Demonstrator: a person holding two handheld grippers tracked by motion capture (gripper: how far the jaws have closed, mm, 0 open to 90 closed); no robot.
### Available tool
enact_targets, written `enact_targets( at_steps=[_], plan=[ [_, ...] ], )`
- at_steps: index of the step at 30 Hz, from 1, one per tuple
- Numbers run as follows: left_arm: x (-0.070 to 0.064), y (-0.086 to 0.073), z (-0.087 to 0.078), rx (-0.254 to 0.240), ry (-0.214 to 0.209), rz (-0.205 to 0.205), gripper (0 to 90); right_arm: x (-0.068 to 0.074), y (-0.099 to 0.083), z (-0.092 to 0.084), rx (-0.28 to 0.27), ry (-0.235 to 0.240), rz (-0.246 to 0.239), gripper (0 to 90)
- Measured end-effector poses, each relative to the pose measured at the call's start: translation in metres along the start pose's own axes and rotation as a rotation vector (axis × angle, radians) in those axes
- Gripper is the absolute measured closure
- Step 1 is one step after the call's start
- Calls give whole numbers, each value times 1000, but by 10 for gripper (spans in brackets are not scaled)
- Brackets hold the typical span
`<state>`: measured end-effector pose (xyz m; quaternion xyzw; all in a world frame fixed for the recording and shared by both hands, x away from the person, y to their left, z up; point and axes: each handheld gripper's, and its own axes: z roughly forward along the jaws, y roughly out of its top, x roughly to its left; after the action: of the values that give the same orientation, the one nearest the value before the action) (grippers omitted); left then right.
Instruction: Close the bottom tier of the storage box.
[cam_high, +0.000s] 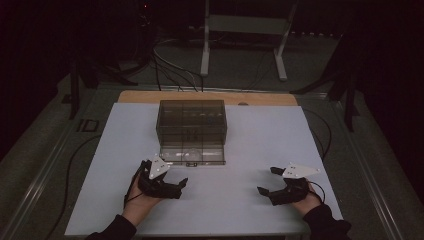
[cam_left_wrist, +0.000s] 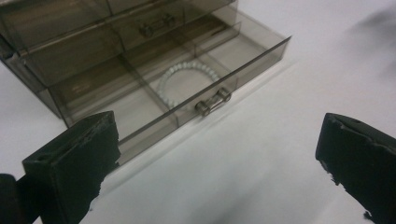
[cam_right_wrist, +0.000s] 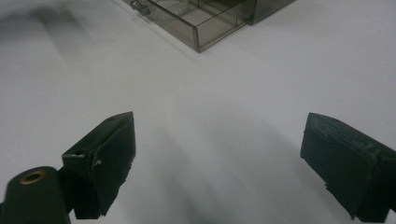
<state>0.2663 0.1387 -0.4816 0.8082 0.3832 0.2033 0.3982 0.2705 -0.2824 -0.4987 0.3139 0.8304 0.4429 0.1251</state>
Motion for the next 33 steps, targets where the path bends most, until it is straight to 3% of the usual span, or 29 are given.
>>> enact_targets(
  at_steps=[5,9,13,18,25,29,31,33],
  plan=[
    [-1,-4,6,23,-4,-3,0,0,0,0,-1,2,0,106],
    [-2,-7,11,52,16,-16,0,0,0,1,0,4,-1,105],
    [-3,-9,14,71,-1,-9,16,1,0,1,2,4,0,106],
    [-1,-12,20,117,22,-24,81,1,0,1,2,5,0,105],
    [1,-12,22,106,44,-37,253,0,0,1,0,2,-1,106],
    [1,-12,23,101,46,-20,428,1,0,1,0,0,-5,105],
    [1,-11,24,99,48,-18,447,0,0,1,1,0,-4,105],
    [1,-11,24,102,48,-16,537,0,0,1,4,0,-3,106]
  ],
)
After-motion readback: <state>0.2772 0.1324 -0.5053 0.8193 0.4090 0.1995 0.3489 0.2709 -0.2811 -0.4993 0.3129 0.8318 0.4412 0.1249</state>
